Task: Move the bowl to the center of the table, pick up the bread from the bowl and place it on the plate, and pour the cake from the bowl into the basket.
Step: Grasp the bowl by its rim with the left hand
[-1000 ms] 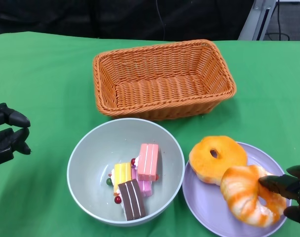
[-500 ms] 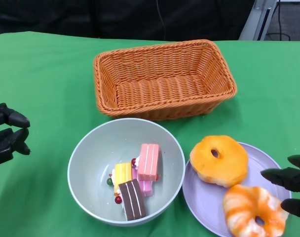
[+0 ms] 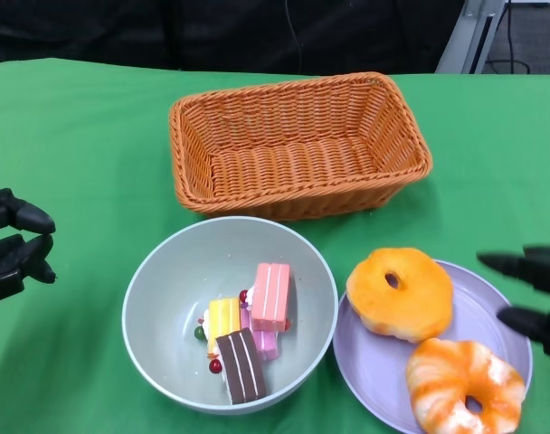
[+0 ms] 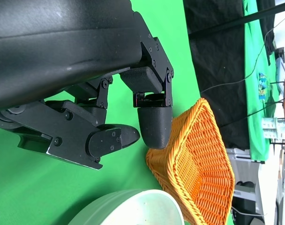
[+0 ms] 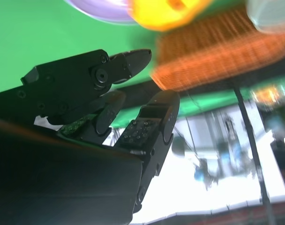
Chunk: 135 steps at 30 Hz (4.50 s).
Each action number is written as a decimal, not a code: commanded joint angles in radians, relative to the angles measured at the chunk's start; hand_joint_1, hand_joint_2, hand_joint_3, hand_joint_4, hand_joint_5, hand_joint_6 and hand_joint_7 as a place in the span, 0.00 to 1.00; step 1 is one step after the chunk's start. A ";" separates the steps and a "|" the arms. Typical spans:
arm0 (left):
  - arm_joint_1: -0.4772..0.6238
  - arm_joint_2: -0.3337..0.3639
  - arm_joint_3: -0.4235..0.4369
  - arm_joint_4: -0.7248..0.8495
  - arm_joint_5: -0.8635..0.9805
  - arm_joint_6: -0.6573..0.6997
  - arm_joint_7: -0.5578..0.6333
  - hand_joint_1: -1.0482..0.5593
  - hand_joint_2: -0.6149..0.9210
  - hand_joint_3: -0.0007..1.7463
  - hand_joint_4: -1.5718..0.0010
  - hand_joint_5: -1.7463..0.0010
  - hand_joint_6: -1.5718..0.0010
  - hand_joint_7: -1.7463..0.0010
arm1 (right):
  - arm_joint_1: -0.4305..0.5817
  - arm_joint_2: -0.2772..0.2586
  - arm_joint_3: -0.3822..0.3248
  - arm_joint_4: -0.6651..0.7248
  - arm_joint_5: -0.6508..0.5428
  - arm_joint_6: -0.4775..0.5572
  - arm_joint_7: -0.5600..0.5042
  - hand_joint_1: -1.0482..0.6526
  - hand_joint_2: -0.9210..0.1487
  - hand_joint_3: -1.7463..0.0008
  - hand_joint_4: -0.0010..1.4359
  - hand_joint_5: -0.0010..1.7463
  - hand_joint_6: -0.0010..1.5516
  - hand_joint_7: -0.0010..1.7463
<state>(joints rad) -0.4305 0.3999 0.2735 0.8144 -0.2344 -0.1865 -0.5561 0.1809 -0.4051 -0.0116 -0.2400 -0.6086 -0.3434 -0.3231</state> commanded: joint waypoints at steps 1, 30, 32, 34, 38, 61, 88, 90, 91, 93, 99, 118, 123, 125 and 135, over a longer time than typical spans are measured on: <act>0.001 0.015 0.009 -0.020 -0.013 -0.018 -0.016 0.60 0.90 0.37 0.54 0.14 0.52 0.32 | -0.034 0.059 -0.022 -0.015 0.088 -0.022 -0.009 0.37 0.05 1.00 0.67 0.05 0.57 0.03; 0.133 -0.061 -0.009 -0.338 -0.072 -0.018 -0.045 0.57 0.89 0.38 0.55 0.16 0.49 0.41 | -0.065 0.311 0.035 -0.080 0.763 0.016 0.397 0.49 0.25 0.65 0.52 0.73 0.47 0.54; 0.145 -0.070 -0.014 -0.364 -0.077 -0.027 -0.058 0.56 0.89 0.38 0.55 0.16 0.49 0.41 | -0.072 0.320 0.034 -0.076 0.808 0.035 0.425 0.50 0.26 0.64 0.52 0.73 0.47 0.56; 0.167 -0.080 -0.027 -0.407 -0.079 -0.054 -0.079 0.56 0.88 0.38 0.53 0.20 0.47 0.47 | -0.082 0.329 0.036 -0.072 0.879 0.068 0.461 0.45 0.31 0.59 0.53 0.80 0.48 0.63; 0.218 -0.065 -0.055 -0.491 -0.058 -0.115 -0.106 0.46 0.97 0.12 0.52 0.44 0.41 0.79 | -0.087 0.345 0.032 -0.081 0.911 0.112 0.480 0.42 0.35 0.51 0.55 0.84 0.48 0.68; 0.272 0.090 -0.105 -0.530 0.030 -0.965 -0.276 0.12 1.00 0.06 0.65 0.98 0.64 0.99 | -0.099 0.383 0.003 -0.106 0.958 0.205 0.508 0.45 0.44 0.37 0.53 0.87 0.44 0.74; 0.155 0.077 -0.174 -0.411 0.629 -1.273 0.008 0.33 0.97 0.00 0.34 0.96 0.37 0.99 | -0.083 0.418 0.018 -0.152 0.936 0.225 0.481 0.44 0.44 0.37 0.53 0.88 0.44 0.74; 0.160 0.084 -0.178 -0.441 0.679 -1.245 0.027 0.32 0.98 0.00 0.34 0.97 0.38 0.99 | -0.084 0.419 0.019 -0.152 0.938 0.224 0.482 0.44 0.45 0.37 0.53 0.88 0.44 0.74; 0.164 0.085 -0.178 -0.460 0.709 -1.227 0.035 0.31 0.98 0.00 0.34 0.97 0.38 0.99 | -0.084 0.419 0.020 -0.153 0.938 0.224 0.483 0.43 0.45 0.37 0.53 0.88 0.44 0.74; 0.174 0.086 -0.178 -0.500 0.763 -1.192 0.055 0.31 0.99 0.01 0.34 0.97 0.38 1.00 | -0.083 0.420 0.020 -0.156 0.940 0.228 0.483 0.43 0.45 0.38 0.53 0.87 0.44 0.74; 0.240 0.092 -0.197 -0.689 0.939 -1.011 0.102 0.31 1.00 0.01 0.36 0.99 0.40 1.00 | -0.079 0.422 0.020 -0.167 0.942 0.233 0.482 0.43 0.48 0.36 0.54 0.86 0.45 0.73; 0.263 0.153 -0.447 -0.767 1.235 -0.675 0.354 0.33 1.00 0.04 0.41 1.00 0.42 1.00 | -0.075 0.441 0.024 -0.176 0.914 0.216 0.474 0.41 0.52 0.31 0.54 0.88 0.45 0.75; 0.230 0.143 -0.533 -0.706 1.304 -0.585 0.452 0.33 1.00 0.05 0.43 1.00 0.45 1.00 | -0.072 0.441 0.024 -0.177 0.911 0.216 0.476 0.41 0.53 0.31 0.54 0.88 0.45 0.75; 0.217 0.144 -0.562 -0.684 1.312 -0.556 0.473 0.33 1.00 0.06 0.44 1.00 0.46 1.00 | -0.070 0.443 0.025 -0.178 0.910 0.217 0.475 0.41 0.53 0.31 0.54 0.89 0.45 0.75; 0.132 0.130 -0.673 -0.413 1.251 -0.640 0.767 0.48 1.00 0.02 0.25 0.93 0.26 0.94 | -0.071 0.442 0.026 -0.175 0.911 0.218 0.481 0.42 0.55 0.29 0.54 0.87 0.46 0.74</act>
<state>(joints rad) -0.2794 0.5235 -0.3878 0.3587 1.0245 -0.8037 0.1532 0.1084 0.0372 0.0165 -0.4097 0.2984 -0.1150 0.1560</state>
